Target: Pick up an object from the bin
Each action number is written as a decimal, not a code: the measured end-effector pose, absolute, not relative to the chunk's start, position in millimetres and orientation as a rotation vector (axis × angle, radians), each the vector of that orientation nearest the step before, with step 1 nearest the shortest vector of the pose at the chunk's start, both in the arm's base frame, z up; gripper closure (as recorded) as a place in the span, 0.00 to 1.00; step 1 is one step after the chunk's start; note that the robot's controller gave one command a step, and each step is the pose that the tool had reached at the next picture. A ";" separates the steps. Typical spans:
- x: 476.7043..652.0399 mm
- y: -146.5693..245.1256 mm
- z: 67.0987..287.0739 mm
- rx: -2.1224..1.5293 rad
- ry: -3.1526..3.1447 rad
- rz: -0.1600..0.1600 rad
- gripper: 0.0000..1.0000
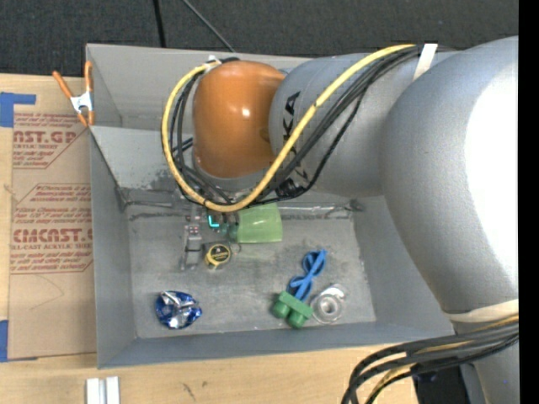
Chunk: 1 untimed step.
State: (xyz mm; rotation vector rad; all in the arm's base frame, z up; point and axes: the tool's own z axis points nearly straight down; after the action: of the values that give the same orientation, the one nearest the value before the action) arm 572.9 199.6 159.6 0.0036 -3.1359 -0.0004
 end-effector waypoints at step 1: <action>508.1 207.8 70.7 0.889 -3.015 0.000 0.00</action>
Offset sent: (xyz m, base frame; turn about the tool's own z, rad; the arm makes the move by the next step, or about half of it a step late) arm -0.0653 0.0078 -0.0896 -0.5705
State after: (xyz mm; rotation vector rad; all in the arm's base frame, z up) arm 508.1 207.8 70.7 0.8890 -3.0146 -0.0002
